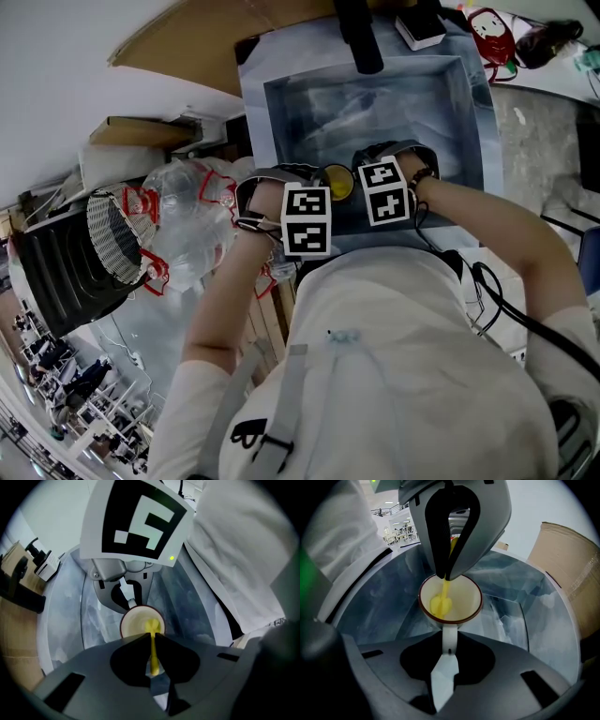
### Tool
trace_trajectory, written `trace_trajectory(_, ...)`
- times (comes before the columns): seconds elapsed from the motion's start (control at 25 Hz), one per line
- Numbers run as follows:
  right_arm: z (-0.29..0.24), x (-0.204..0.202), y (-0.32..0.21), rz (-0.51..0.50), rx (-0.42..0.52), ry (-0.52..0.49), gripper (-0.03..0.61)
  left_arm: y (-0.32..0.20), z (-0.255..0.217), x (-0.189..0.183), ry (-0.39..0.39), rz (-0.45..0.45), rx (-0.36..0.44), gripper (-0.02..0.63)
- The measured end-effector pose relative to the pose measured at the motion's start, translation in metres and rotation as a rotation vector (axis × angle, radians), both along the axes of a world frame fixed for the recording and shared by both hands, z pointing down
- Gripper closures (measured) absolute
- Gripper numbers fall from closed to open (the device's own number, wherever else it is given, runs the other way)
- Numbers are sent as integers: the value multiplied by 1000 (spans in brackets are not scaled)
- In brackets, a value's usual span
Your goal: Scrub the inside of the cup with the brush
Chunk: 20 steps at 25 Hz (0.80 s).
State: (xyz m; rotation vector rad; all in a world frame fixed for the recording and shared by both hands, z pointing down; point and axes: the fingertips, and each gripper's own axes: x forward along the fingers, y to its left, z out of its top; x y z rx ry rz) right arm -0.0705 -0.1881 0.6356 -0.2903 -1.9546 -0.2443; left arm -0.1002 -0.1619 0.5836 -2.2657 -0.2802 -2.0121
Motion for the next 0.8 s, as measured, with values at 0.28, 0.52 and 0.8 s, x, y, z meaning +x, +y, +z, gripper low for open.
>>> trace_trajectory(0.28, 0, 0, -1, -5, 3, 3, 506, 1, -2, 9, 57, 27, 50, 578)
trace_trajectory(0.52, 0, -1, 0, -5, 4, 4, 506, -3, -7, 23, 119, 19, 76, 578)
trace_trajectory(0.8, 0, 0, 0, 2, 0, 2, 506, -17, -5, 24, 108, -29, 89, 578)
